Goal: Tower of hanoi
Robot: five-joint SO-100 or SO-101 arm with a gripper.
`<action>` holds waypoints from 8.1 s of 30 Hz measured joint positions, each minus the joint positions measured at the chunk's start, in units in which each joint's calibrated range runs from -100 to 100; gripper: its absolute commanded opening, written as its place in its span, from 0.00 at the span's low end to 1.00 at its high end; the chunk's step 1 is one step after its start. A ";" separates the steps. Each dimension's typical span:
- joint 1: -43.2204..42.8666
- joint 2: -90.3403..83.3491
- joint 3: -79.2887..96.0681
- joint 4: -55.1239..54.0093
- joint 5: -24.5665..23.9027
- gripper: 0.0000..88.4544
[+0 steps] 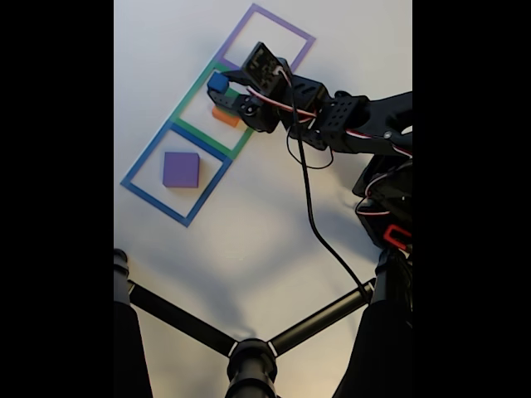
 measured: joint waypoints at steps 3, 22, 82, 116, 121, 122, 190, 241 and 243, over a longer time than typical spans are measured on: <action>-0.50 -4.62 -4.90 10.93 0.00 0.01; -6.39 -18.92 -55.03 98.33 0.00 0.02; -24.16 22.03 -3.01 -14.43 -0.75 0.03; -23.66 21.35 -5.76 -16.19 0.00 0.28; -23.66 10.84 -9.03 -3.03 0.00 0.12; -23.66 8.41 -10.32 0.72 0.00 0.08; 15.78 -38.59 11.87 31.18 0.00 0.45; 7.89 27.15 11.52 -41.63 0.00 0.45; 7.99 28.42 10.58 -41.87 0.00 0.44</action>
